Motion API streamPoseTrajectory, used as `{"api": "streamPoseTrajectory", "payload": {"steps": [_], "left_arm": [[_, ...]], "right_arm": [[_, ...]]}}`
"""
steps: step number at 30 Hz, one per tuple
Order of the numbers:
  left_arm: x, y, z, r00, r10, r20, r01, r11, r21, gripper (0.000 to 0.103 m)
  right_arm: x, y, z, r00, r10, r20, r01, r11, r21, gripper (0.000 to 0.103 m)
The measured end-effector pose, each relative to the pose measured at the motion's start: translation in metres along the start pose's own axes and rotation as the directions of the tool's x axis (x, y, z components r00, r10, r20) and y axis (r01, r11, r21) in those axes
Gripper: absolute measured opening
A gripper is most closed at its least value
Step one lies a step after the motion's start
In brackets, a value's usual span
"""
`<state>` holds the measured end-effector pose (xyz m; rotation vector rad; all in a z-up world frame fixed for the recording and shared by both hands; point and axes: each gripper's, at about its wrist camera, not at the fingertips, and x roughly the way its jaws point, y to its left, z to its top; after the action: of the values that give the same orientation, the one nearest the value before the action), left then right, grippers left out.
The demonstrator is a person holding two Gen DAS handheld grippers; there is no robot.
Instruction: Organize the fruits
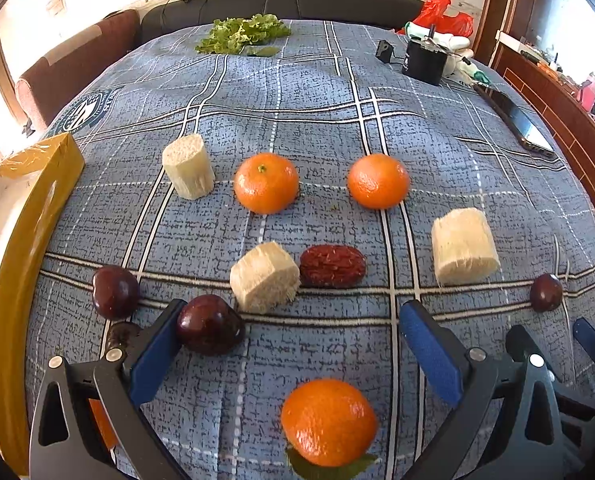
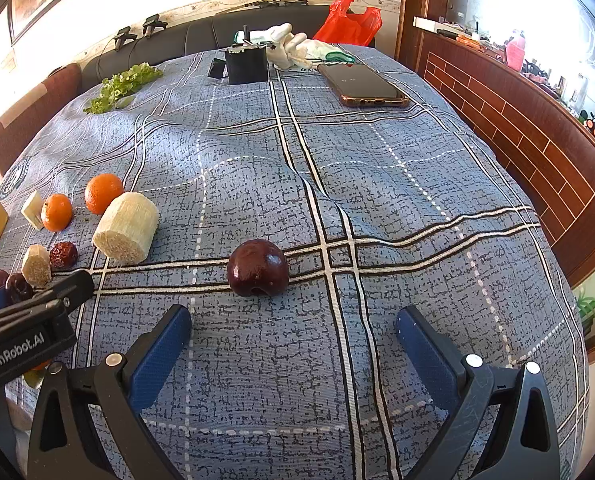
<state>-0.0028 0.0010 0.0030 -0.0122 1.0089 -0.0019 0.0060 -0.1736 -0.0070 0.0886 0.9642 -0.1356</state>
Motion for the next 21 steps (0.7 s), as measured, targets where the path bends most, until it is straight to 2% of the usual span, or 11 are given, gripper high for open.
{"api": "streamPoseTrajectory", "payload": {"steps": [2,4,7,13,16,19,21], "left_arm": [[-0.011,0.004,-0.003,0.998,-0.05,0.033,0.051,0.998,-0.023,0.098],[-0.032,0.011,-0.008,0.988,-0.13,0.088,0.133,0.991,-0.028,0.097],[-0.073,0.032,-0.018,0.946,-0.232,0.225,0.246,0.969,-0.037,0.097],[-0.114,0.087,-0.038,0.903,-0.218,0.37,0.258,0.964,-0.06,0.097],[-0.118,0.116,-0.036,0.899,-0.21,0.385,0.253,0.965,-0.064,0.097],[-0.117,0.148,-0.029,0.897,-0.26,0.356,0.306,0.949,-0.077,0.097],[-0.117,0.164,-0.022,0.899,-0.263,0.351,0.31,0.947,-0.084,0.097]], "right_arm": [[0.0,0.0,0.0,1.0,0.001,0.0,-0.001,1.0,0.001,0.103],[0.0,0.0,0.0,1.0,0.001,0.0,-0.001,1.0,0.001,0.103],[0.0,-0.001,0.0,1.0,0.001,0.0,-0.001,1.0,0.001,0.103],[0.001,0.001,0.001,1.0,-0.011,0.0,0.011,1.0,0.005,0.103],[0.002,0.0,0.001,1.0,-0.009,0.001,0.009,1.0,0.007,0.103],[0.003,0.0,0.002,1.0,-0.011,0.001,0.011,1.0,0.008,0.103],[0.003,0.0,0.002,1.0,-0.01,0.001,0.01,1.0,0.008,0.103]]}}
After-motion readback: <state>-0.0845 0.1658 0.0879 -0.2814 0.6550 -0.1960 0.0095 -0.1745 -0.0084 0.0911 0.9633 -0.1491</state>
